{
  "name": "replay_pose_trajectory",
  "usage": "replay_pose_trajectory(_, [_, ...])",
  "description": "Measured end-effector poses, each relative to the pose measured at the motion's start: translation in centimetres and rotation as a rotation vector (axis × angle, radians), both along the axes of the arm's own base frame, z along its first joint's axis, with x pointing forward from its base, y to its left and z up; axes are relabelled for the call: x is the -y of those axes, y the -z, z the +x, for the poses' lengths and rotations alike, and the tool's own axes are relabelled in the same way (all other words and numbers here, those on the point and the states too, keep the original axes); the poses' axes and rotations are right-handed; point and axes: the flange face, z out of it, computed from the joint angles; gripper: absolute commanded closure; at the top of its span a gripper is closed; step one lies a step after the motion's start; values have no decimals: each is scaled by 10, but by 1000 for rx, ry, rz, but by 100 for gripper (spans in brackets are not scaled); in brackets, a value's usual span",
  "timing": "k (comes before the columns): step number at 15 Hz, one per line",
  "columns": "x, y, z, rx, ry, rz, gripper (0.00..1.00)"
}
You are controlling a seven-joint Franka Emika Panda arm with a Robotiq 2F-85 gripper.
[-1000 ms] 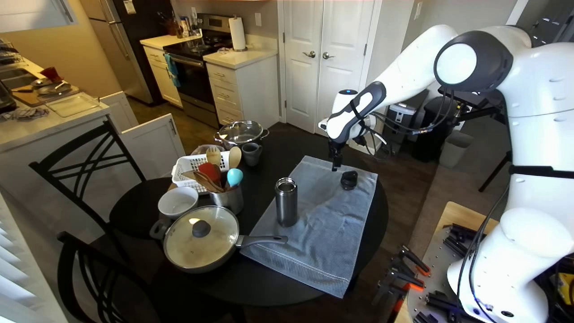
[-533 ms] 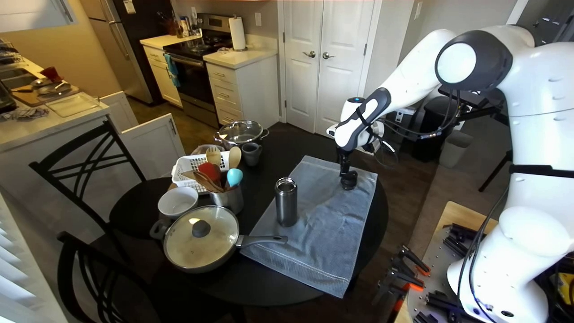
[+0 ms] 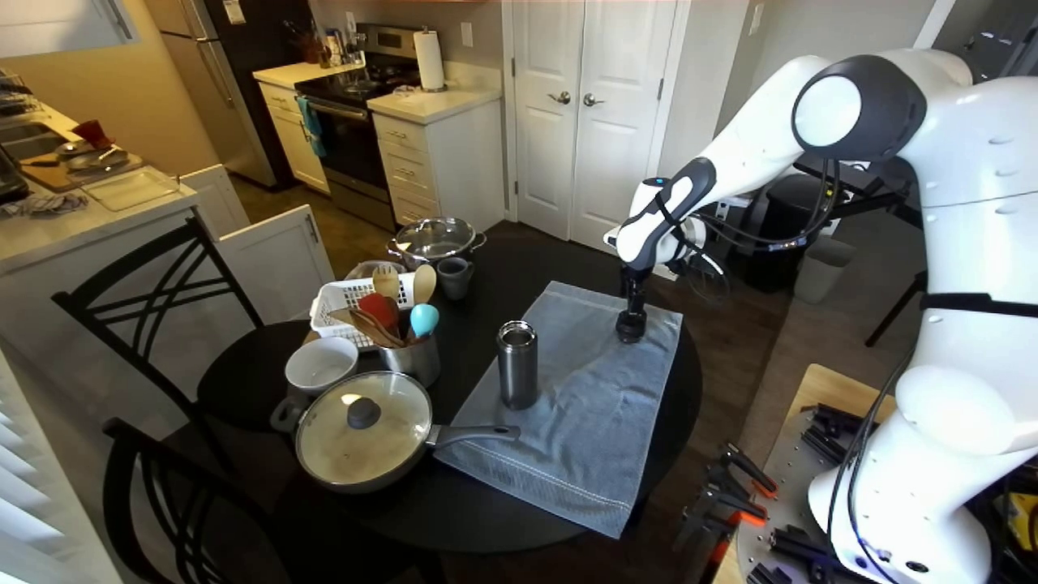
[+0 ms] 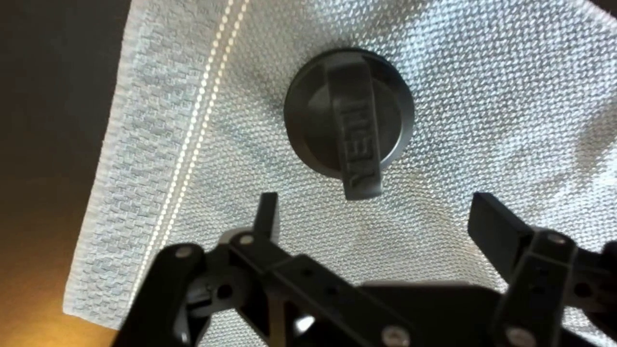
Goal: Place the lid on the flask
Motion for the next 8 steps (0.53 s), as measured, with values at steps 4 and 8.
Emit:
replay_pose_trajectory(4, [-5,19,-3,-24,-49,16,0])
replay_pose_trajectory(8, [-3,22,-2,-32,-91,2,0])
